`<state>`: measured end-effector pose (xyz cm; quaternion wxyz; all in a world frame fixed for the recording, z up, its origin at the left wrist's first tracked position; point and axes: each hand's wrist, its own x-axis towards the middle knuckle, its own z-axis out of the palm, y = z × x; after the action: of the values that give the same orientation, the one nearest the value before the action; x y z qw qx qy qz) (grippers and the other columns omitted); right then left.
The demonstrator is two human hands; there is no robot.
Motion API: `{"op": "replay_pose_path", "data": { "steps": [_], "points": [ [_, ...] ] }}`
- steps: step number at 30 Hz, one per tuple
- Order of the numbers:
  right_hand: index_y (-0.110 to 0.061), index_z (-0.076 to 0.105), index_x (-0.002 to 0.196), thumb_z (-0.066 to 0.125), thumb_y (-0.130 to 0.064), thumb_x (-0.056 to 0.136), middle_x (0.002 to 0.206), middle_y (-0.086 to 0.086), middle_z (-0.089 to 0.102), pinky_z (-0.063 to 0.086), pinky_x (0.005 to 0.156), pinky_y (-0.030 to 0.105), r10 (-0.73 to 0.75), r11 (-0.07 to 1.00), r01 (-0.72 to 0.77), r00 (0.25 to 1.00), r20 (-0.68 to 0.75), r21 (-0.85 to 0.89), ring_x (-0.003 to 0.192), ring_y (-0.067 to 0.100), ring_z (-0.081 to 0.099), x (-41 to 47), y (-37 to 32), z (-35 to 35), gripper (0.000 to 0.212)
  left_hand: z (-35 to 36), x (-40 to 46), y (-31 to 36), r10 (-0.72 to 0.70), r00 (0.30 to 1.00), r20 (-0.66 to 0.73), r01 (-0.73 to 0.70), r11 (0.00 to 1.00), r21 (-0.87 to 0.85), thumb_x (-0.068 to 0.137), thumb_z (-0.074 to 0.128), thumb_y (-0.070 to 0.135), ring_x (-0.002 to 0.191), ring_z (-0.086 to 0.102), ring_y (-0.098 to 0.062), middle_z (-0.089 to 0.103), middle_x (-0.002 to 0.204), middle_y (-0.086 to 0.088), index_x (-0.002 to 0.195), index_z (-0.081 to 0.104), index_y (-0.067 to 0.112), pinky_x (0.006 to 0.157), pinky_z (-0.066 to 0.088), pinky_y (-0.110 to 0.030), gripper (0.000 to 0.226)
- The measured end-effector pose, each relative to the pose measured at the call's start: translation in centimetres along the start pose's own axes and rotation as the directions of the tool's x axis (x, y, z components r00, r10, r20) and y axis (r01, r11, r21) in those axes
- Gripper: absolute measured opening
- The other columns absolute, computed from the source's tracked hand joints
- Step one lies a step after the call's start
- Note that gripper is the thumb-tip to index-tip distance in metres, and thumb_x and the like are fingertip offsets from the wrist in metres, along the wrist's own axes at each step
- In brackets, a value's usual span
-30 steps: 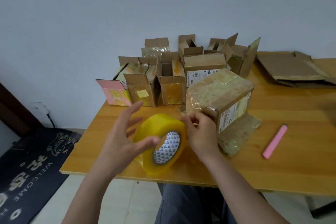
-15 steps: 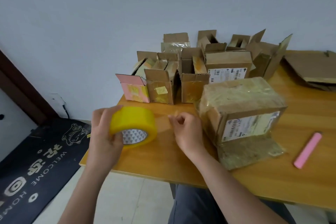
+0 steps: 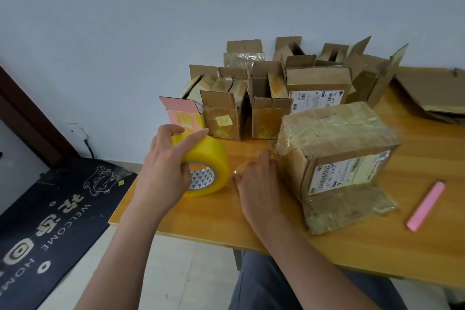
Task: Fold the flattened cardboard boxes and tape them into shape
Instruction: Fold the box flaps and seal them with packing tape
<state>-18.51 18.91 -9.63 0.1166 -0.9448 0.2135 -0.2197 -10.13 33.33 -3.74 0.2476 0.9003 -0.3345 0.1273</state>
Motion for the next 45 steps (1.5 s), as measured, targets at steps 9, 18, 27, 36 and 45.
{"op": "replay_pose_path", "data": {
  "steps": [9, 18, 27, 36, 45],
  "points": [
    [-0.014, 0.062, 0.110, 0.071, -0.007, 0.085, 0.102, 0.005, 0.059, 0.050, 0.069, 0.020, -0.132, 0.989, 0.146, 0.947, -0.292, 0.027, 0.083, 0.013, 0.053, -2.0, 1.2, -2.7, 0.027, -1.8, -0.1, 3.5, -0.034, 0.997, 0.064, 0.027, 0.993, 0.117, 0.066, 0.043, 0.023, 0.135, 0.019, -0.028, 0.025, 0.145, -0.001, 0.147, 0.040, 0.032, 0.111, 0.031, -0.058, 0.081],
    [-0.013, 0.051, 0.134, 0.069, -0.038, 0.086, 0.142, 0.016, 0.043, 0.036, 0.107, 0.059, 0.059, 0.998, -0.062, 0.943, -0.329, 0.001, 0.136, 0.041, 0.030, -2.7, 9.6, -6.9, 0.057, 3.8, 3.1, 12.2, 0.225, 0.974, 0.005, -0.203, 0.889, -0.411, 0.076, 0.044, -0.020, 0.125, 0.041, 0.003, 0.041, 0.142, 0.008, 0.143, 0.049, 0.021, 0.090, 0.038, -0.003, 0.078],
    [-0.019, 0.059, 0.125, 0.061, 0.011, 0.086, 0.142, -0.008, 0.049, 0.025, 0.119, 0.045, -0.129, 0.887, 0.182, 0.980, -0.153, 0.425, 0.147, 0.010, 0.023, -3.9, 19.2, -11.3, 0.049, 9.8, 2.4, 14.9, 0.432, 0.887, 0.163, -0.273, 0.775, -0.571, 0.082, 0.057, 0.001, 0.148, 0.017, -0.006, 0.043, 0.144, 0.020, 0.130, 0.058, 0.032, 0.119, 0.017, -0.058, 0.057],
    [-0.013, 0.068, 0.112, 0.056, -0.026, 0.092, 0.130, -0.003, 0.059, 0.029, 0.117, 0.042, -0.123, 0.761, 0.264, 0.955, -0.268, 0.593, 0.143, 0.018, 0.032, -3.8, 20.1, -10.1, 0.027, 12.0, 1.0, 15.7, 0.330, 0.940, 0.086, -0.103, 0.516, -0.850, 0.091, 0.056, 0.038, 0.126, 0.045, -0.016, 0.048, 0.124, 0.008, 0.115, 0.070, 0.017, 0.095, 0.052, -0.037, 0.035],
    [-0.008, 0.069, 0.098, 0.070, -0.032, 0.086, 0.120, 0.001, 0.063, 0.042, 0.107, 0.049, -0.125, 0.837, 0.325, 0.897, -0.425, 0.439, 0.137, 0.021, 0.042, -3.8, 19.9, -8.7, 0.026, 13.0, 0.6, 15.7, 0.337, 0.938, -0.080, -0.276, 0.589, -0.759, 0.079, 0.073, 0.025, 0.124, 0.048, -0.009, 0.050, 0.122, 0.010, 0.109, 0.070, 0.017, 0.095, 0.054, -0.035, 0.031]
  ]
}}
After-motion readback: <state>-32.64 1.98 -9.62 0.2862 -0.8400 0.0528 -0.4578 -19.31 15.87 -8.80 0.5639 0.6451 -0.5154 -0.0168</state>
